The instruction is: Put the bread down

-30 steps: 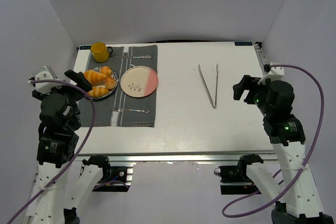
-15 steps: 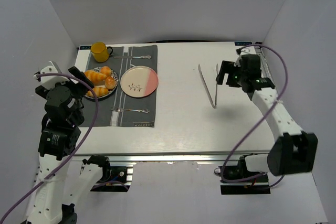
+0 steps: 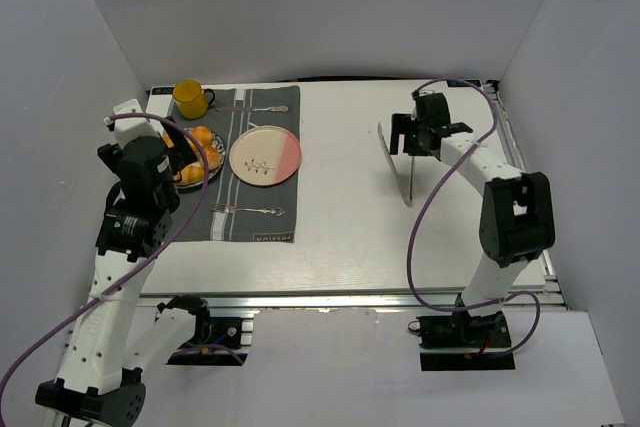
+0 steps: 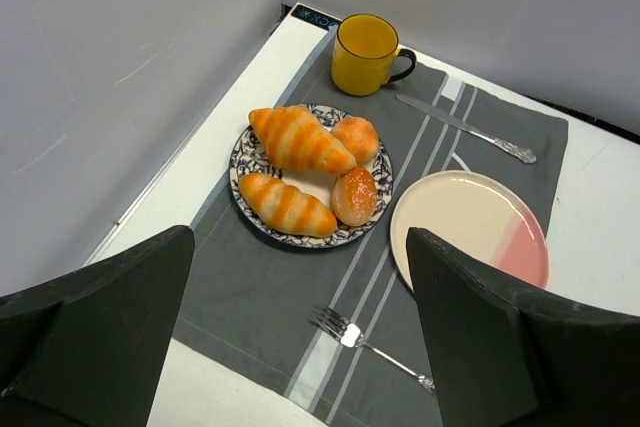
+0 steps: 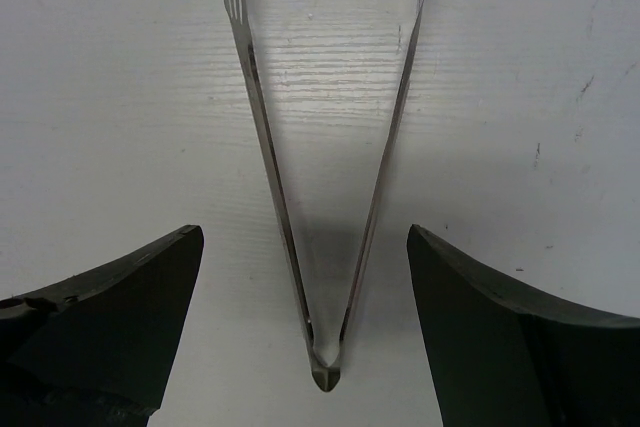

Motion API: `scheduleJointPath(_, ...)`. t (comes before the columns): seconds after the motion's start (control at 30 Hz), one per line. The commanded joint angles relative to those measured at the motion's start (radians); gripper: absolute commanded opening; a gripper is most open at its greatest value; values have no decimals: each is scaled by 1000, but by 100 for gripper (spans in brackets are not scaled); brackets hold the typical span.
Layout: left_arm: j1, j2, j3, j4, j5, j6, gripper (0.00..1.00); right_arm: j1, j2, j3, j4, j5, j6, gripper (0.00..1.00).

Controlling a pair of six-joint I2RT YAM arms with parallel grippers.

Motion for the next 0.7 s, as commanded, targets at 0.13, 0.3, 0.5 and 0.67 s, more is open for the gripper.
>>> scheduleJointPath(0.13,-12,-18,-18,37,-28,30,98,41,113,83,27,121,-10,89)
scheduleJointPath(0.3,-17,-21,-27,40,-36,35,98,48,168,75,43,154,-8,89)
scheduleJointPath(0.5,-20,-23,-31,43,-43,39,98,48,234,75,46,126,2,89)
scheduleJointPath(0.67,-21,-24,-34,42,-57,41,98,51,251,50,64,128,21,87)
